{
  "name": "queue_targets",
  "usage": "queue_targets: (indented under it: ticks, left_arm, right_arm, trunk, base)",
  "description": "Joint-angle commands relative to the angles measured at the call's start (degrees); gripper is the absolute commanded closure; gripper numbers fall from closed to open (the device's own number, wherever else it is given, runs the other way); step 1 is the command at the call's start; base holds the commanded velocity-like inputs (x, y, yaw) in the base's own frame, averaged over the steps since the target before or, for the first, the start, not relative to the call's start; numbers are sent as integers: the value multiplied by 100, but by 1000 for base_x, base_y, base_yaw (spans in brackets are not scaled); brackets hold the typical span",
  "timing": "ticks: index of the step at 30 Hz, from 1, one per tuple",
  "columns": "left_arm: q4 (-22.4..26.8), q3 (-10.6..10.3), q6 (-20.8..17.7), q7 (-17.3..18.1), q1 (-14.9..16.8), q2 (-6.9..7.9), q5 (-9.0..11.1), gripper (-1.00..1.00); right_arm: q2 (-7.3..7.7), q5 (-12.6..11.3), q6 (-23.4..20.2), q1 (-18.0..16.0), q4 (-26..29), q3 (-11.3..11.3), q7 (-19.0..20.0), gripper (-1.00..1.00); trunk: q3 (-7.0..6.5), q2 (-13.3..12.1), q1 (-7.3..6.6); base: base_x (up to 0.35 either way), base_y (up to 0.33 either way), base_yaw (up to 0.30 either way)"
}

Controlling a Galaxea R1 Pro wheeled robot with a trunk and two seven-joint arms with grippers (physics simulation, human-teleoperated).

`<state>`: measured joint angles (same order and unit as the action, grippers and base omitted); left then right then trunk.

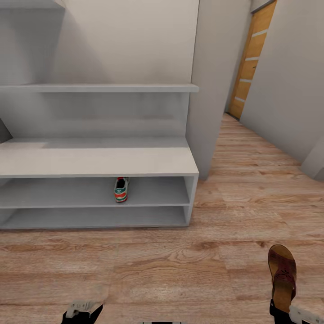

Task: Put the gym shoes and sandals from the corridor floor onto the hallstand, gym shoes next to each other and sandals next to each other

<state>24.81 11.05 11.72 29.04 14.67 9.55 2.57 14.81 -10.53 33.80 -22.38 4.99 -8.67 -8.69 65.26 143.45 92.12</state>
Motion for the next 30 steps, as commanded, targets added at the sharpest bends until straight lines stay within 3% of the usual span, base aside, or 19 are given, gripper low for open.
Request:
queue_targets:
  ticks: [1,6,30]
  left_arm:
    - [-30,19,280,69,-46,23,63,-100]
    - [-44,12,506,75,-75,29,65,-100]
    - [-46,19,542,75,-78,29,77,-100]
  right_arm:
    - [-98,-62,27,-3,-2,5,25,100]
    - [-142,-63,30,-3,-6,6,18,100]
    - [-145,-55,24,-3,-11,6,17,100]
  trunk:
    - [4,2,-1]
    - [4,2,-1]
    - [4,2,-1]
  base:
    - [0,0,0]
    - [-81,73,0]
    - [-220,225,0]
